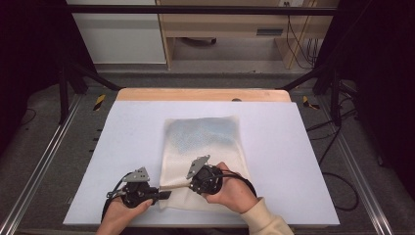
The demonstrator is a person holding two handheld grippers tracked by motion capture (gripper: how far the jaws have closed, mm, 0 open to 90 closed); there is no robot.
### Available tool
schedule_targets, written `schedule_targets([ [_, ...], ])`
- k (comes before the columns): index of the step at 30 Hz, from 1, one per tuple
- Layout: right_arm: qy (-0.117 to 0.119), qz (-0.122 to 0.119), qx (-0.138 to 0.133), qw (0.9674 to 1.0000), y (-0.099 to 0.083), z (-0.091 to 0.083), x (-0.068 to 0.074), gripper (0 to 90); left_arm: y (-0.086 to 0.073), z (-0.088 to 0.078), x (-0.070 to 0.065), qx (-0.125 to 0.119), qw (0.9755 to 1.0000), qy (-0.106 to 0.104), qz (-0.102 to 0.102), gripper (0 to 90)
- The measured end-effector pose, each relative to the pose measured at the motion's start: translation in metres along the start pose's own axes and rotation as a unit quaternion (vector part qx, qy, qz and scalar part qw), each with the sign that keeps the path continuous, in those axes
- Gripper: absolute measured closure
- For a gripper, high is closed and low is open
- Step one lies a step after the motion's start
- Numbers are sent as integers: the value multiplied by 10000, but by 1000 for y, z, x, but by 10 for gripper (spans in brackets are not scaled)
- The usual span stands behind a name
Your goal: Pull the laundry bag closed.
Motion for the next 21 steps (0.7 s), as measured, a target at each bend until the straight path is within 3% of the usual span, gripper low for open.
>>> schedule_targets([
  [21, -7, 134, -89, 9999, -12, -6, 0, 818, -1, -1, 3, 30, 9999, 114, -8, 811],
])
Point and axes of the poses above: each handheld gripper's, and its own axes: z roughly forward along the jaws, y roughly out of its top, x roughly to its left, the point moved 8 cm from there along z, roughly forward along the jaws, and after that the axes turned 2 degrees about -x, right-handed, at the moved point
